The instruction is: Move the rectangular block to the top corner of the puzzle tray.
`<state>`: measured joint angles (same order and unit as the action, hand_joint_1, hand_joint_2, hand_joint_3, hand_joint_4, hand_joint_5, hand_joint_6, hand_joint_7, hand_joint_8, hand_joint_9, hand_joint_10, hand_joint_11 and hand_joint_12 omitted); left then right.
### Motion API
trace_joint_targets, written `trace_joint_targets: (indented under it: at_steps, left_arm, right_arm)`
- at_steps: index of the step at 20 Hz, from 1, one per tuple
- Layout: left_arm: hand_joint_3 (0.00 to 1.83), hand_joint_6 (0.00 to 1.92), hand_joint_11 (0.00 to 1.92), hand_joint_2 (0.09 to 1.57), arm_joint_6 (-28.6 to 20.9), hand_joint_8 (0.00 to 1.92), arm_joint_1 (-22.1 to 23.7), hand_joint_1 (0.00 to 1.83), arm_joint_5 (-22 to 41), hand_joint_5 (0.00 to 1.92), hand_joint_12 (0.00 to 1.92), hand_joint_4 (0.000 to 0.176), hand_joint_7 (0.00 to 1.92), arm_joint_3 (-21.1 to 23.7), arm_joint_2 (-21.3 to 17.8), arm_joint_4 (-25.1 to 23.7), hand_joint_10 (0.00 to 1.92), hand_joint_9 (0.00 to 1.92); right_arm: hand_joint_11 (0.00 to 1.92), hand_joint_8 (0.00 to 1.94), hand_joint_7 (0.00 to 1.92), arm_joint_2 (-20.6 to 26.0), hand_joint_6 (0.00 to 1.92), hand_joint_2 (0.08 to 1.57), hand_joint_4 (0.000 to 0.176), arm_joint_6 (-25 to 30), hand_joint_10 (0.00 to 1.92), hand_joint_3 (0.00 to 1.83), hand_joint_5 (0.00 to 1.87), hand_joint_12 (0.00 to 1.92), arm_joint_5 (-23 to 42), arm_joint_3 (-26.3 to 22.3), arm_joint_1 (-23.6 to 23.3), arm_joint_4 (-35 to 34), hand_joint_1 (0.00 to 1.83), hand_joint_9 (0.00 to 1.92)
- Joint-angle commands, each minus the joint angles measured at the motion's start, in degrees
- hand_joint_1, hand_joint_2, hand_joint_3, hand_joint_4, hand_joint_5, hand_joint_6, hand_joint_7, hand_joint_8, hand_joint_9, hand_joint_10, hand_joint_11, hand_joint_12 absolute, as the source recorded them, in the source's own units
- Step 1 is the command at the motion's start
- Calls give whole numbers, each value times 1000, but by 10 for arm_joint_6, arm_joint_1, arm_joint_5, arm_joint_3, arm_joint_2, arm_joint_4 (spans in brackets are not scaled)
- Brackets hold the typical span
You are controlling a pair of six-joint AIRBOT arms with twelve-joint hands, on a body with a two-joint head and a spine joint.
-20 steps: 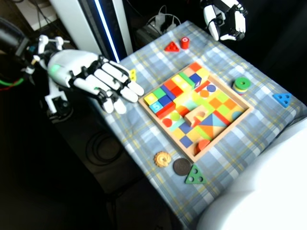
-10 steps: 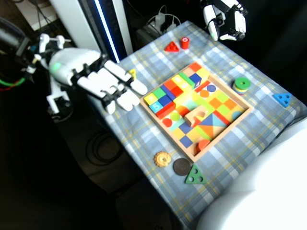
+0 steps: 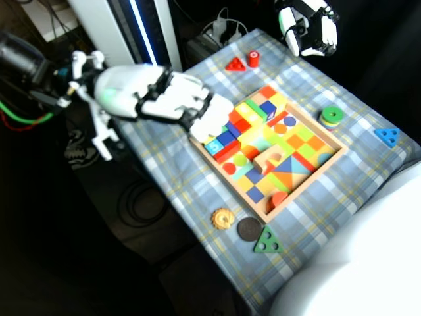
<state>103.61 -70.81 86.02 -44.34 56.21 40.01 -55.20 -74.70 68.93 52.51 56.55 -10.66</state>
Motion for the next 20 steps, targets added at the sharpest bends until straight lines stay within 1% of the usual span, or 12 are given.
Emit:
trace_joint_targets:
  at_steps: [1, 2, 3, 7, 9, 11, 12, 13, 15, 18, 19, 20]
  left_arm:
    - [18, 1571, 628, 1300, -4, 1921, 5, 944, 64, 645, 1921, 0, 575, 0, -1, -22, 1921, 639]
    - [15, 1565, 635, 1298, -4, 1921, 5, 947, 64, 649, 1921, 0, 586, 0, -1, -22, 1921, 651]
    - [15, 1564, 634, 1298, -4, 1921, 5, 948, 64, 650, 1921, 0, 589, 0, -1, -22, 1921, 653]
    - [7, 1554, 658, 1298, -4, 1921, 5, 979, 62, 655, 1921, 0, 593, 0, -1, -22, 1921, 656]
    - [68, 1611, 629, 1308, -4, 1689, 5, 1062, 61, 615, 1921, 34, 585, 0, -1, -22, 1921, 636]
    - [71, 1606, 600, 1308, -4, 1685, 5, 1065, 61, 613, 1921, 37, 585, -1, -1, -23, 1921, 622]
    - [72, 1607, 577, 1309, -4, 1691, 5, 1064, 60, 616, 1921, 37, 578, -1, -1, -23, 1921, 609]
    - [72, 1607, 577, 1309, -4, 1691, 5, 1064, 60, 616, 1921, 37, 578, -1, -1, -23, 1921, 609]
    - [86, 1615, 584, 1300, -4, 1728, 5, 1044, 59, 610, 1921, 25, 579, -2, -1, -23, 1921, 608]
    - [93, 1611, 601, 1295, -4, 1676, 5, 1066, 59, 615, 1921, 38, 591, -2, -1, -23, 1921, 621]
    - [70, 1569, 613, 1278, -4, 1864, 5, 984, 58, 645, 1921, 0, 590, -2, -1, -23, 1921, 630]
    - [70, 1569, 613, 1278, -4, 1864, 5, 984, 58, 645, 1921, 0, 590, -2, -1, -23, 1921, 630]
  right_arm:
    - [568, 45, 879, -5, 6, 1229, 0, 3, 1116, 2, 538, 1723, 43, 7, -15, 14, 490, 752]
    - [591, 80, 963, -8, 16, 1225, 0, 3, 1417, 0, 621, 1881, 39, 11, -18, 14, 554, 717]
    - [628, 111, 995, -11, 20, 1217, 0, 3, 1545, 0, 687, 1913, 34, 16, -22, 14, 575, 705]
    - [700, 1343, 691, -26, 1, 1232, 0, 4, 1839, 0, 761, 1921, -1, 38, -48, 21, 549, 686]
    - [801, 1720, 623, -33, 5, 1252, 0, 7, 1918, 3, 690, 1921, -20, 49, -64, 29, 557, 737]
    - [1040, 1881, 719, -38, 4, 1309, 0, 11, 1921, 9, 628, 1921, -42, 60, -79, 33, 811, 955]
    - [1216, 1796, 681, -40, 13, 972, 0, 11, 1921, 738, 533, 1921, -52, 63, -85, 40, 1277, 1160]
    - [1216, 1796, 681, -43, 13, 972, 0, 11, 1921, 738, 533, 1921, -60, 65, -90, 47, 1277, 1160]
    - [1298, 1917, 751, -46, 3, 807, 0, 11, 1921, 1120, 524, 1921, -72, 66, -95, 58, 1311, 1253]
    - [1324, 1940, 776, -54, 4, 773, 0, 11, 1921, 1192, 547, 1921, -83, 71, -96, 58, 1318, 1281]
    - [1340, 1941, 779, -56, 12, 770, 0, 11, 1921, 1201, 579, 1921, -85, 73, -96, 58, 1316, 1284]
    - [1340, 1941, 779, -56, 12, 770, 0, 11, 1921, 1201, 579, 1921, -85, 73, -97, 58, 1316, 1284]
